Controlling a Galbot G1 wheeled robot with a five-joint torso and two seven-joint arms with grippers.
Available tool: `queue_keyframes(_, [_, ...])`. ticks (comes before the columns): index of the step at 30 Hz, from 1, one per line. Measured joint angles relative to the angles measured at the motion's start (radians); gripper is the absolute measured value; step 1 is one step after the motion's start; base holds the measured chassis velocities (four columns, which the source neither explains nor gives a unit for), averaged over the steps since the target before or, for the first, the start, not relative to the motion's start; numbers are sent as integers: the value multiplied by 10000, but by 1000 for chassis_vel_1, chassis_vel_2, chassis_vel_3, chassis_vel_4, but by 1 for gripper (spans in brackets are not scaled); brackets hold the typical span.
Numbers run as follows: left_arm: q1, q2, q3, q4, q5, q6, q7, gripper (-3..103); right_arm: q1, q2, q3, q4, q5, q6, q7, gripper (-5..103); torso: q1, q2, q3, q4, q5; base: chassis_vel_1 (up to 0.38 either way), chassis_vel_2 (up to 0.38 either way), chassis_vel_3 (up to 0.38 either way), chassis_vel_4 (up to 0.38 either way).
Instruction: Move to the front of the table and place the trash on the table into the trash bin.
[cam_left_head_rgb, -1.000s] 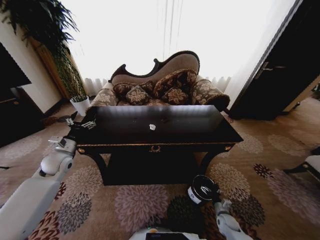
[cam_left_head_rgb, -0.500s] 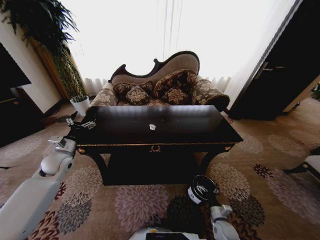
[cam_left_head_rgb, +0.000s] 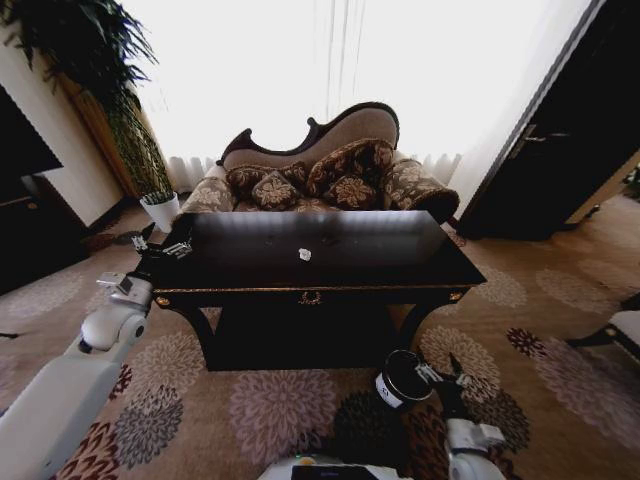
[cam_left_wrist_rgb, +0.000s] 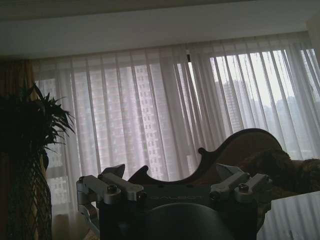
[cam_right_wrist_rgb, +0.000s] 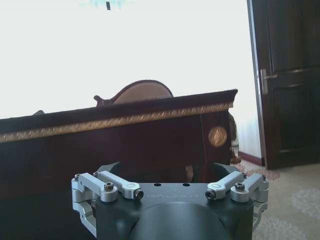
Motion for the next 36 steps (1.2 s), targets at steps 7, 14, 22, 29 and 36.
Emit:
queue_keyframes(7, [0, 0, 0, 0, 0, 1, 0, 100, -382, 66, 684, 886, 142, -86, 139, 100, 0, -2, 0, 0, 0, 0, 0, 0, 0])
queue_keyframes(14, [0, 0, 0, 0, 0, 0, 0, 100, -496, -317, 1085, 1477, 316, -535, 247, 100, 0, -2, 0, 1, 0, 0, 0, 0, 0])
queue_keyframes(22, [0, 0, 0, 0, 0, 1, 0, 100, -429, -1045, 848, 2182, 271, -1158, 311, 100, 0, -2, 1, 0, -1, 0, 0, 0, 0])
queue_keyframes(29, [0, 0, 0, 0, 0, 1, 0, 100, 156, -2252, 93, 2867, 210, -1939, 535, 100, 0, -2, 2, 1, 1, 0, 0, 0, 0])
queue_keyframes(36, [0, 0, 0, 0, 0, 1, 0, 100, 1175, -3759, -843, 3030, 489, -2752, 1017, 100, 1, -2, 2, 2, 1, 0, 0, 0, 0])
